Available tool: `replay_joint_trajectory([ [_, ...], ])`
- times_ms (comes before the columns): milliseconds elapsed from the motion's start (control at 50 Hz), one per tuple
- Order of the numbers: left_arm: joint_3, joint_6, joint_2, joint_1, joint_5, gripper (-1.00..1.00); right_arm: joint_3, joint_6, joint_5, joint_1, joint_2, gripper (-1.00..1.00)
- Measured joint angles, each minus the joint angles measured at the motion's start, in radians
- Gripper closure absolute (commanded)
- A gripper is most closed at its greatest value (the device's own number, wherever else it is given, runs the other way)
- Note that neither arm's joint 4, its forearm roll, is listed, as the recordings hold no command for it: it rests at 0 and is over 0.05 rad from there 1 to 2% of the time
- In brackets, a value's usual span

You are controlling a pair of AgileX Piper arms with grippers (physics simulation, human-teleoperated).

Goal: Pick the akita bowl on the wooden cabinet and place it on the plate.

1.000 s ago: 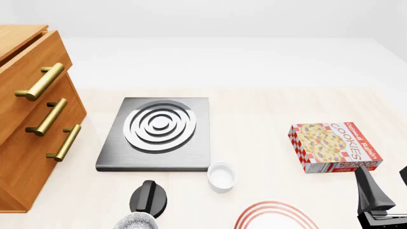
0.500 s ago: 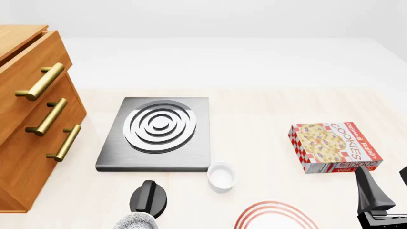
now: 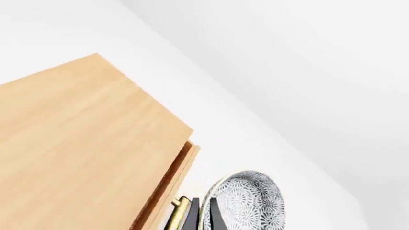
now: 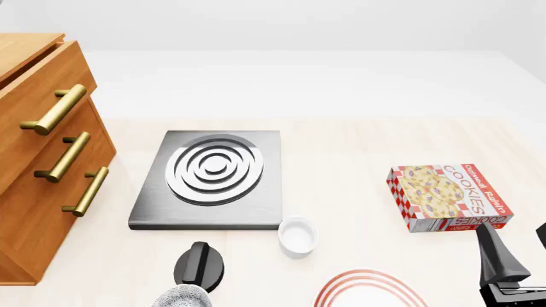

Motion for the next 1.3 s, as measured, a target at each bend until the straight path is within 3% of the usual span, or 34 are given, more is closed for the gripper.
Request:
replay_joint_trajectory([
  [260,0.003,-0.003,-0.019,-0.07,0.016,1.0,0.0,0.0,0.001,0.0,-0.001,-1.0],
  [1300,0.114,-0.13,-0.065,-0.368,-0.01,1.0,0.0,0.0,0.002,0.0,-0.002,-1.0],
])
